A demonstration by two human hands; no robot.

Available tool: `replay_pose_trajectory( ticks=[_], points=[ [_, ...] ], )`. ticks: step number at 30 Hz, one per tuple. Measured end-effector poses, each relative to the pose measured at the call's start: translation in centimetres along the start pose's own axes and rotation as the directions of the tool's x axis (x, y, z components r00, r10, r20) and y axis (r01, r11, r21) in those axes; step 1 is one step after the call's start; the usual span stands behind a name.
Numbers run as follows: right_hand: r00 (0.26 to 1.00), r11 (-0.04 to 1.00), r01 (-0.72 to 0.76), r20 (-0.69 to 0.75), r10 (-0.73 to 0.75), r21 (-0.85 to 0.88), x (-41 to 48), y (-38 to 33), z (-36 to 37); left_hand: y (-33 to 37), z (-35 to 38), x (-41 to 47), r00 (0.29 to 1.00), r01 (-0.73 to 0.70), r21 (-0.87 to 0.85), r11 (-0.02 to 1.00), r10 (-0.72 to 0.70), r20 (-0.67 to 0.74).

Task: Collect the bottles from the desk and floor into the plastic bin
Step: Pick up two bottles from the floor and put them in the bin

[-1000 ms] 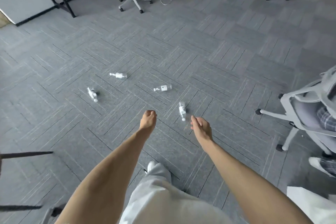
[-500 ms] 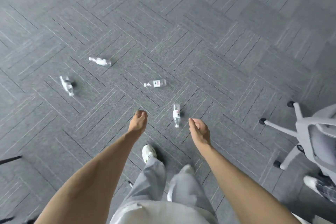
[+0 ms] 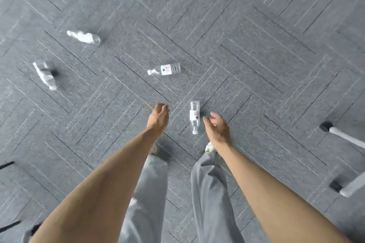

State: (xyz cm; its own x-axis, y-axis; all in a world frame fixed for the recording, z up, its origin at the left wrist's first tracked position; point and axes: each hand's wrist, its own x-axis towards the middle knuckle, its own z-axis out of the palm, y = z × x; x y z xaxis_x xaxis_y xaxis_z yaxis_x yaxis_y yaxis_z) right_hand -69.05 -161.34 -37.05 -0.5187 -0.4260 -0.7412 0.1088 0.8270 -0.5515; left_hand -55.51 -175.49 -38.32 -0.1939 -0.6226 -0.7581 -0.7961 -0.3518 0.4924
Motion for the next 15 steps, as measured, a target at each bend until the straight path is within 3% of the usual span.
replay_pose_trajectory(
  ticks=[4, 9, 15],
  points=[
    [0.997, 0.997, -0.058, 0.039, 0.060, -0.043, 9.1, 4.1, 3.4, -2.8, 4.4, 8.6, 0.998, 0.012, 0.047, 0.999, -0.015, 0.063],
    [0.982, 0.986, -0.165, -0.091, 0.166, 0.027, 18.9, 10.3, 9.5, -8.5, 7.9, 18.6, 0.998, 0.030, 0.081, 0.996, -0.034, 0.047],
    [0.973, 0.969, -0.217, -0.113, 0.203, -0.122, 28.5, 15.6, 16.2, -15.1, 11.1, 26.6, 0.997, 0.056, 0.104, 0.993, -0.061, 0.044]
  ],
)
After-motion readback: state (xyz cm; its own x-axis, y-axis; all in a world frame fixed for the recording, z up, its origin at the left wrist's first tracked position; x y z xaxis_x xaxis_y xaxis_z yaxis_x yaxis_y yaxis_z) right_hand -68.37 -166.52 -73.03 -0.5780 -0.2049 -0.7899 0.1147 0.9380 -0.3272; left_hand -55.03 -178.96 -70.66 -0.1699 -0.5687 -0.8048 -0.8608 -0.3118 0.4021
